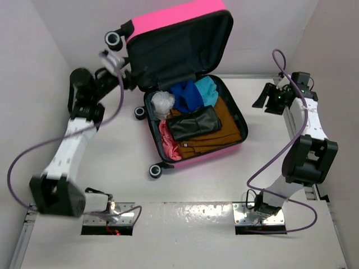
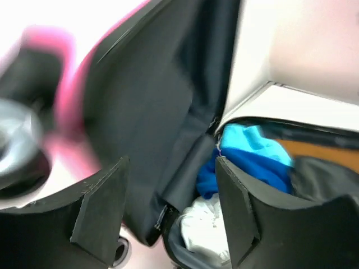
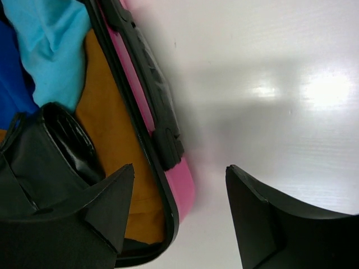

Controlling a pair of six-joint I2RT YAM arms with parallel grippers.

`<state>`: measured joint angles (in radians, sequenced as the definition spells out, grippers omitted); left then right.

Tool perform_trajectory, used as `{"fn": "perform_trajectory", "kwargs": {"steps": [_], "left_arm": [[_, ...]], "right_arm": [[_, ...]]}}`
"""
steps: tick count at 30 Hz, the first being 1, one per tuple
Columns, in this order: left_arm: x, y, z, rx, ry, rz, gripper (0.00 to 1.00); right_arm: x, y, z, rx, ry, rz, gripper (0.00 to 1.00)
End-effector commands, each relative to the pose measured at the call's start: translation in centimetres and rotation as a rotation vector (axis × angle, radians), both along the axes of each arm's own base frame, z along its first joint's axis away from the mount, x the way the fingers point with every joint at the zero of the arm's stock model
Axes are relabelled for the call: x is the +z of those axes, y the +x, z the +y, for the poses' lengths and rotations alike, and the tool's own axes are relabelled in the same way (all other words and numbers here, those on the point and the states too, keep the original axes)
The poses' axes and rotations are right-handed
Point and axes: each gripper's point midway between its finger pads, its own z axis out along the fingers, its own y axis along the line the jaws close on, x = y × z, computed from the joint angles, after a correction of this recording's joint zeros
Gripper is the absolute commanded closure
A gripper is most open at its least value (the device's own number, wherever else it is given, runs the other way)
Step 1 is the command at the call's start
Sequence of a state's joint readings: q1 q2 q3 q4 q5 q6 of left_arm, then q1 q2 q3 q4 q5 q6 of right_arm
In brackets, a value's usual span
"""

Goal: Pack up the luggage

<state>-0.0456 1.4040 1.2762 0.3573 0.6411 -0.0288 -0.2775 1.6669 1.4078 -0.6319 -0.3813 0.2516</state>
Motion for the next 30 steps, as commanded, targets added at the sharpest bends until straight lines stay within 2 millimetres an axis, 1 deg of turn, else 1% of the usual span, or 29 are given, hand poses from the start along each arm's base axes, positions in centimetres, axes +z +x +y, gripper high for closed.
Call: {"fn": "perform_trajectory", "kwargs": {"steps": [1, 2, 3, 4, 5, 6, 7, 8, 9, 10, 11, 13, 14, 15, 16, 17, 18, 19, 20, 21, 23, 24, 26, 27, 28, 29, 30], "left_arm": [[1.5, -9.3, -3.3, -0.161, 0.264, -0.259, 0.32], [3.0, -12.6, -3.2, -0.155, 0.306, -0.352, 0.31], [2.0, -13.9, -3.2, -0.163, 0.348, -0.352, 0.29], [1.9, -15.2, -3.3, -0.158, 0.409, -0.421, 0.28], [0.4, -16.0, -3.2, -0.148, 0.432, -0.42, 0.28], [1.5, -18.4, -2.5, -0.114, 0.446, -0.493, 0.28], [0.3, -18.9, -2.3, -0.097, 0.476, -0.503, 0.28], [0.5, -19.9, -2.1, -0.087, 0.482, -0.537, 0.28], [0.0, -20.8, -1.9, -0.087, 0.491, -0.538, 0.28], [1.0, -23.0, -1.4, -0.066, 0.497, -0.606, 0.28], [0.4, -23.8, -1.6, -0.081, 0.501, -0.624, 0.28], [0.9, -24.2, -0.5, -0.007, 0.474, -0.636, 0.29], [1.1, -22.7, 1.3, 0.114, 0.451, -0.572, 0.33], [1.7, -21.5, 2.5, 0.197, 0.423, -0.525, 0.34], [2.1, -20.1, 3.9, 0.28, 0.346, -0.433, 0.36], [3.2, -16.8, 7.5, 0.497, 0.284, -0.302, 0.41], [3.5, -15.3, 9.3, 0.601, 0.235, -0.217, 0.44], [2.6, -14.0, 11.0, 0.701, 0.203, -0.101, 0.46], [4.2, -13.7, 14.3, 0.877, 0.09, -0.044, 0.51], [2.6, -11.6, 15.2, 0.924, 0.096, 0.034, 0.57], [1.4, -10.9, 16.9, 0.96, 0.052, 0.085, 0.57], [1.0, -10.2, 16.2, 0.906, 0.049, 0.096, 0.57], [-2.1, -9.3, 15.5, 0.846, 0.066, 0.211, 0.57], [-2.7, -8.9, 14.9, 0.804, 0.069, 0.252, 0.57], [-4.0, -8.5, 14.5, 0.782, 0.082, 0.307, 0.57], [-7.3, -7.8, 14.6, 0.773, 0.124, 0.417, 0.57], [-8.8, -7.4, 14.5, 0.745, 0.121, 0.473, 0.61]], "right_arm": [[1.5, -0.2, -0.1, 0.003, 0.042, -0.074, 0.34], [0.9, -0.5, 0.0, 0.013, 0.048, -0.063, 0.34], [0.6, -0.7, 0.0, 0.014, 0.049, -0.059, 0.34], [-0.3, -1.0, 0.1, 0.012, 0.058, -0.041, 0.34], [-0.5, -1.0, 0.0, 0.026, 0.042, -0.05, 0.34], [-0.9, -1.0, 0.0, 0.025, 0.043, -0.043, 0.34], [-1.9, -1.3, 0.1, 0.02, 0.045, -0.022, 0.34], [-2.1, -1.3, 0.0, 0.022, 0.043, -0.02, 0.34], [-2.4, -1.4, 0.0, 0.021, 0.043, -0.014, 0.34], [-2.9, -1.6, 0.2, 0.017, 0.055, 0.005, 0.34], [-3.0, -1.6, 0.1, 0.01, 0.061, 0.009, 0.34], [-3.4, -1.8, 0.2, 0.014, 0.066, 0.022, 0.34], [-3.3, -1.9, 0.4, 0.019, 0.066, 0.02, 0.34], [-3.3, -2.2, 0.6, 0.026, 0.069, 0.021, 0.34], [-3.5, -2.4, 0.6, 0.031, 0.067, 0.021, 0.34], [-3.5, -2.7, 0.9, 0.043, 0.059, 0.017, 0.34], [-3.3, -2.7, 0.9, 0.047, 0.055, 0.01, 0.34], [-3.5, -3.0, 1.0, 0.049, 0.054, 0.015, 0.34], [-3.8, -3.3, 1.1, 0.05, 0.052, 0.021, 0.34], [-3.9, -3.6, 1.1, 0.054, 0.05, 0.03, 0.34], [-4.7, -4.1, 0.9, 0.049, 0.035, 0.057, 0.34], [-4.9, -4.1, 0.9, 0.053, 0.03, 0.061, 0.34], [-5.4, -4.4, 0.9, 0.061, 0.01, 0.094, 0.34], [-5.3, -4.3, 0.8, 0.065, -0.003, 0.099, 0.34], [-5.7, -4.2, 0.3, 0.063, -0.033, 0.109, 0.34], [-5.7, -4.1, 0.1, 0.057, -0.052, 0.118, 0.34], [-6.0, -4.0, -0.6, 0.043, -0.083, 0.129, 0.34]]}}
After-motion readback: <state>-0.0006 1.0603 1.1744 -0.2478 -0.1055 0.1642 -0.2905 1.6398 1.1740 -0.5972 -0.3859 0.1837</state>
